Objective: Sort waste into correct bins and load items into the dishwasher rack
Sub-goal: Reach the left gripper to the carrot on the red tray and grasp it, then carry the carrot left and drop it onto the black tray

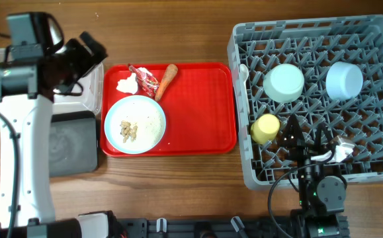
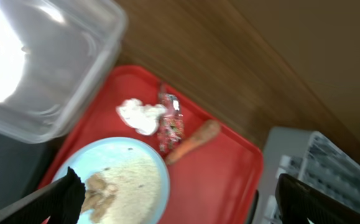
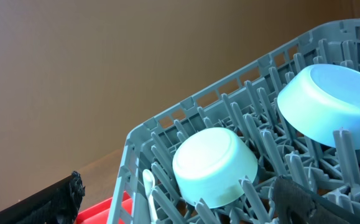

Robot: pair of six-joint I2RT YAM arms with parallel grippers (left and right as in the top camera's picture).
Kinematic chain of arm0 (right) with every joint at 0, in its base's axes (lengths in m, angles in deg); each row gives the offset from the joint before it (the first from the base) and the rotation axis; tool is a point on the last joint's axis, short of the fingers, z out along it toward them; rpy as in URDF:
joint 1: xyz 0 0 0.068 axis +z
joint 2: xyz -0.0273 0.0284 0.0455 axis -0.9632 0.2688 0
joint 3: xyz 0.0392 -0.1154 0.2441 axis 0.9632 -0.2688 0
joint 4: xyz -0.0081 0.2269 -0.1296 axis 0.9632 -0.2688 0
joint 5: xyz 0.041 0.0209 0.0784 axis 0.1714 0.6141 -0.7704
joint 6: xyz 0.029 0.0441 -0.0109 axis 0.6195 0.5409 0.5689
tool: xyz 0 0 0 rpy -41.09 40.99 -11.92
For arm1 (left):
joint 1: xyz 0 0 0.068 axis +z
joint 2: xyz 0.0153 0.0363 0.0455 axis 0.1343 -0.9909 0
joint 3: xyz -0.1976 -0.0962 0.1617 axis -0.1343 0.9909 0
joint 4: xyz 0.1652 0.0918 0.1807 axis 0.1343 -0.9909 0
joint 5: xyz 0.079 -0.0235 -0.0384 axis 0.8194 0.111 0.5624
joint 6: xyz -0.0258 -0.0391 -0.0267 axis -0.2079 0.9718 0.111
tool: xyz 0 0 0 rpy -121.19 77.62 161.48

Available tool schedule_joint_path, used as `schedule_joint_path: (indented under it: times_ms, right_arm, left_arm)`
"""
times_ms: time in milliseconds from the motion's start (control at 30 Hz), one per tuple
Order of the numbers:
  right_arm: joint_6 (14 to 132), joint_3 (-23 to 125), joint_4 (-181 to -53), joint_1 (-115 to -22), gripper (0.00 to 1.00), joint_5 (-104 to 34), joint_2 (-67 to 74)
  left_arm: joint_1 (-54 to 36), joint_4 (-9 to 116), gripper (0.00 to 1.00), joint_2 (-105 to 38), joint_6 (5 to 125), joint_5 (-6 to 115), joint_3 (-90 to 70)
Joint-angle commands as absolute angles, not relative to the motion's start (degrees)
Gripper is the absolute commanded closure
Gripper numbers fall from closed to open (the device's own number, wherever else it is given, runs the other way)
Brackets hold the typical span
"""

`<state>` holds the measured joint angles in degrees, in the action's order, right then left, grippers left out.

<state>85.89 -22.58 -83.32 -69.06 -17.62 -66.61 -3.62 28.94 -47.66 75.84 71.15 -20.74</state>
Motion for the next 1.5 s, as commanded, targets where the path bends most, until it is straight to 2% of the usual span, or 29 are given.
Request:
schedule_joint_path:
  times_ms: [0,200,300,400,500,733,933,1000,1100,1233,1333,1433,1467]
  right_arm:
    - [86.48,-22.63,-82.97,-69.39,0.00,-18.10,-67.03]
    - [86.50,-22.63,-82.97,-69.39,0.00,-18.08,-67.03]
    - [86.48,-22.63,-82.97,-69.39,0.00,-18.08,-67.03]
    - [86.48,-22.63,-82.99,-69.39,0.00,-18.10,-67.03]
    - [86.48,-22.63,-82.99,-69.39,0.00,-18.08,-67.03]
    - [86.48,-22.63,-82.99,-69.39,0.00,-18.08,-67.03]
    - [86.48,-22.63,-82.99,-69.39,0.00,-18.10,-67.03]
    - [86.48,-22.63,-82.99,-69.39,0.00,-18.08,-67.03]
    - [86.46,-22.63,-82.97,-69.39,0.00,-18.08,-67.03]
    - [86.50,-22.63,-82.99,-69.39,0.00,-18.10,-67.03]
    - [86.46,-22.63,-82.97,-69.39,0.00,-18.10,-67.03]
    - [86.48,-22.63,-82.99,-69.39,0.00,-18.08,-67.03]
    - [86.48,-22.63,-82.99,-69.39,0.00,-18.10,-67.03]
  left_arm:
    - [-11.57,31.15,0.00,-53.69,72.00,72.96,-20.83]
    - [-19.64,36.74,0.01,-61.14,68.65,77.10,-20.78]
    - [-22.57,39.47,0.05,-65.47,65.85,78.45,-20.78]
    - [-25.76,41.20,0.09,-71.13,64.59,85.23,-20.78]
    - [-27.86,43.67,0.23,-76.29,63.56,89.44,-20.78]
    - [-30.50,50.64,0.37,-84.88,55.54,89.49,-20.78]
    - [-30.33,51.34,0.61,-85.36,55.60,89.44,-20.78]
    - [-30.39,50.69,0.61,-85.36,55.58,89.44,-20.78]
    - [-30.55,50.58,0.54,-86.06,55.60,89.23,-20.21]
    - [-30.70,50.71,0.55,-88.01,55.58,89.23,-20.19]
    - [-30.83,50.77,0.68,-87.72,55.63,89.20,-20.26]
    - [-30.81,50.71,0.88,-86.89,55.63,89.23,-20.26]
    - [-30.81,50.64,0.92,-86.32,55.69,89.23,-20.26]
